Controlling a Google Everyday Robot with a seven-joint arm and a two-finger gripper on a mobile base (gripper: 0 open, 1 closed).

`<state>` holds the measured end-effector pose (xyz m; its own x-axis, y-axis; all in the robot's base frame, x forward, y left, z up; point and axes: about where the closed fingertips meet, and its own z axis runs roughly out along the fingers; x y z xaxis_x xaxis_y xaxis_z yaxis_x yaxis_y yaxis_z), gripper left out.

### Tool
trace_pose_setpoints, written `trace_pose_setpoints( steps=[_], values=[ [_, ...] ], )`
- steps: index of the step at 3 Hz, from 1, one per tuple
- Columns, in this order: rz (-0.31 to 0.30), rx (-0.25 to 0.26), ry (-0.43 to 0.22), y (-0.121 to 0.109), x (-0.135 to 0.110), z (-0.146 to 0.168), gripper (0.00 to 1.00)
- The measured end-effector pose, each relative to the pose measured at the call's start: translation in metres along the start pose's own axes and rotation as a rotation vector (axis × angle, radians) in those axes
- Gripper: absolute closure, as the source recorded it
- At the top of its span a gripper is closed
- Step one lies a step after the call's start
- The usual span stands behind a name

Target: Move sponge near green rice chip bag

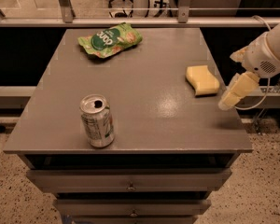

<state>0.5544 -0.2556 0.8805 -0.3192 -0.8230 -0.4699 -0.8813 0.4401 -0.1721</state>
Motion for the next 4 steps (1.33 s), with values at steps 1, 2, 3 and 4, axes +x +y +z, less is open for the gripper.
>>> trace_pose_setpoints(
  steps=[1, 2, 3, 4],
  values=[
    [0.047, 0.008, -0.074, -0.024, 0.004, 0.024, 0.0],
    [0.105, 0.007, -0.155, -0.042, 0.006, 0.043, 0.0],
    [0.148, 0.002, -0.212, -0.05, 0.003, 0.056, 0.15],
    [0.173, -0.005, -0.251, -0.055, -0.003, 0.061, 0.39]
  ],
)
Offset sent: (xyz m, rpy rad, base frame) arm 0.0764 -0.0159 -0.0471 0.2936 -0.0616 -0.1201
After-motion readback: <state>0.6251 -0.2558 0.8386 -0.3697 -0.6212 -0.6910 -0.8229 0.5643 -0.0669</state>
